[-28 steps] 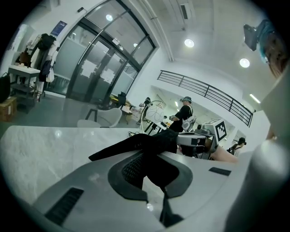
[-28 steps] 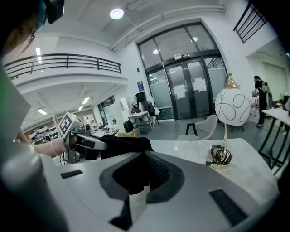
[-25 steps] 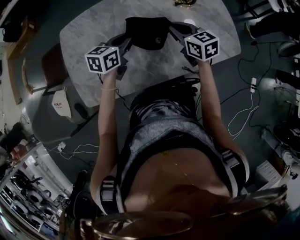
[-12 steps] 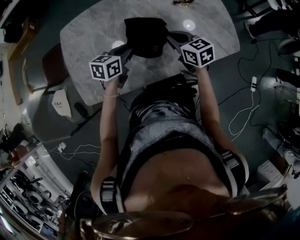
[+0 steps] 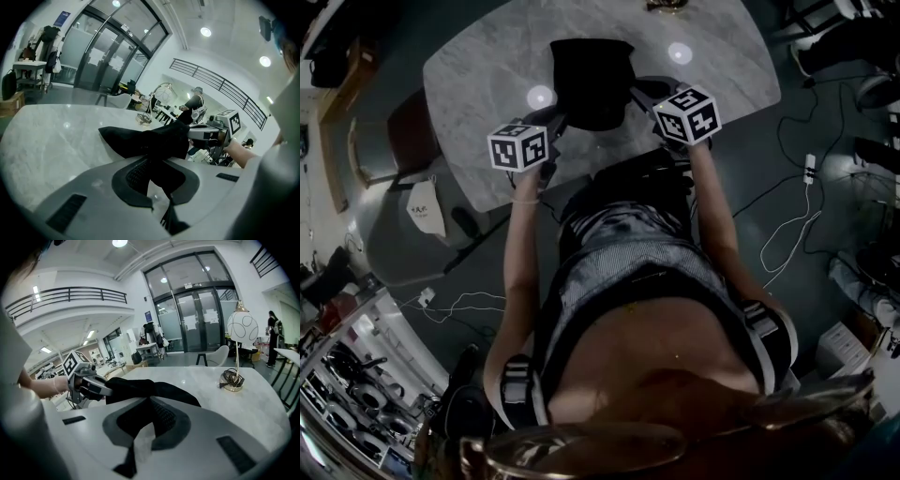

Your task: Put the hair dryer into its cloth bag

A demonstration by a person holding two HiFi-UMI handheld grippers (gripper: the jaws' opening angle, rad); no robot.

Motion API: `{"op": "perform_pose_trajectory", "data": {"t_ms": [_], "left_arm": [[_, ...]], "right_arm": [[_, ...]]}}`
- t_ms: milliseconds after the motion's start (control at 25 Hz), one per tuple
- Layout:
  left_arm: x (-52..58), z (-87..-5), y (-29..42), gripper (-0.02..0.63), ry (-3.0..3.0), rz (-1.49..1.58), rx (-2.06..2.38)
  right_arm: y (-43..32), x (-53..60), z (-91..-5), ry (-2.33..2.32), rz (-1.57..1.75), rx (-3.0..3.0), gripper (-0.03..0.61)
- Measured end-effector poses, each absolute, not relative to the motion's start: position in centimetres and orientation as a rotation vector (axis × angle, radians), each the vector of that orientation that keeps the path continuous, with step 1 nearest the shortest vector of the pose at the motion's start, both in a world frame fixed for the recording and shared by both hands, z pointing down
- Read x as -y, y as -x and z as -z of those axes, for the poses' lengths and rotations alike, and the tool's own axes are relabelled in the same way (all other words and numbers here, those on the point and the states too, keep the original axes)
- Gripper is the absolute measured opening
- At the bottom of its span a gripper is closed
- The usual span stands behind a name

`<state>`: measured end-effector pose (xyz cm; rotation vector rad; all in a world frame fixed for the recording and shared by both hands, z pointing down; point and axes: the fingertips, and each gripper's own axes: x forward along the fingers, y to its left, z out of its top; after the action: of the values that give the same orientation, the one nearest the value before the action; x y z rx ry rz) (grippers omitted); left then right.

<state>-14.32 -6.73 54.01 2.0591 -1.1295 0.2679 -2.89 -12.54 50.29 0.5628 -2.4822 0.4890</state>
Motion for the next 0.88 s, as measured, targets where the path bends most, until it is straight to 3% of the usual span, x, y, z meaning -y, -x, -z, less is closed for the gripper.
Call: {"op": "perform_pose_trajectory", "data": {"t_ms": [880], "left_arm": [[2.4, -60.3, 15.5, 0.014, -1.94, -0.366, 1.129]], "right_arm": [[3.5, 8.4, -55.8, -0.438, -0.509, 2.331, 0.067]]}}
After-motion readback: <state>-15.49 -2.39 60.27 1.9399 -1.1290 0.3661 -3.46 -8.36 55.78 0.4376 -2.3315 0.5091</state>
